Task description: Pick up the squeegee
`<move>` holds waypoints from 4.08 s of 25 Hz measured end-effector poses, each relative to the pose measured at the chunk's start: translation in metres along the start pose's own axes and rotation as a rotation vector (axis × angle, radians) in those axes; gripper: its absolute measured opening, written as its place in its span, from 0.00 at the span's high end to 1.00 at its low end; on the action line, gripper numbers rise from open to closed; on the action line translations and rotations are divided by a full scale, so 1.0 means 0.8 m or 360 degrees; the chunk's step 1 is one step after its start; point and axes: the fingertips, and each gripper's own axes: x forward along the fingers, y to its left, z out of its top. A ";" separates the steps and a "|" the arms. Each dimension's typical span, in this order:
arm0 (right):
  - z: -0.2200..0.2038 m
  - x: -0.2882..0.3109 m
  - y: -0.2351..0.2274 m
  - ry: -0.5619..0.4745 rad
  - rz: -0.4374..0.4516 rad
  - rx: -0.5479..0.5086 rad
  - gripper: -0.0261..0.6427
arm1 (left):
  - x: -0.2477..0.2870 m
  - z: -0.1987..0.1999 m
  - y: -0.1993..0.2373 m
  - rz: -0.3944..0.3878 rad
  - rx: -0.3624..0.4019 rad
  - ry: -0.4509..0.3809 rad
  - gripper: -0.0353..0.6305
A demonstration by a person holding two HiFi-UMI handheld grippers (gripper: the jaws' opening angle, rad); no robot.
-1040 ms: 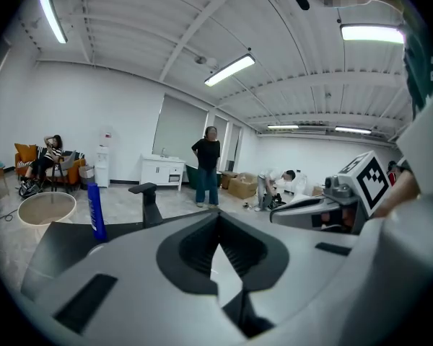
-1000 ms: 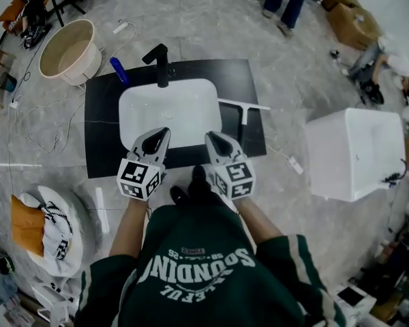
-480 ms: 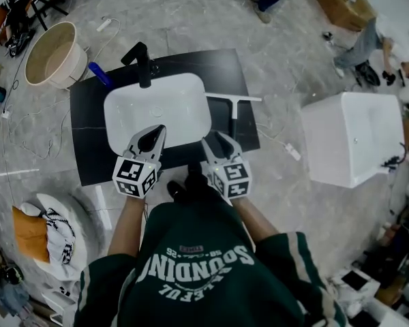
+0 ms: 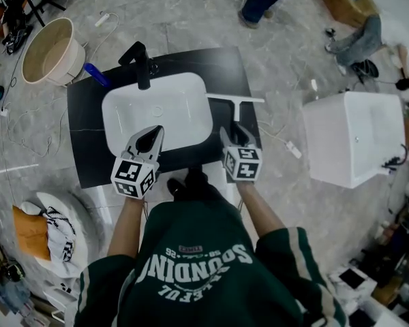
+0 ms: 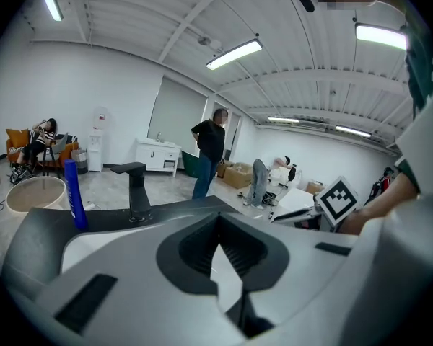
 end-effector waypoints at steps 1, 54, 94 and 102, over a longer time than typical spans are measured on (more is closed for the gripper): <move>-0.001 0.006 -0.008 0.0019 -0.0017 0.0014 0.75 | 0.000 -0.001 0.003 0.0006 -0.0006 0.0004 0.94; -0.028 0.126 -0.053 0.0671 -0.0043 -0.0187 0.84 | -0.046 -0.019 0.071 0.0274 -0.0122 -0.0010 0.94; 0.140 -0.010 0.212 -0.0127 0.0631 -0.0548 0.85 | -0.169 0.019 0.111 0.0539 -0.0055 -0.0240 0.94; 0.136 -0.009 0.213 -0.0112 0.0635 -0.0542 0.85 | -0.163 0.016 0.112 0.0530 -0.0065 -0.0226 0.94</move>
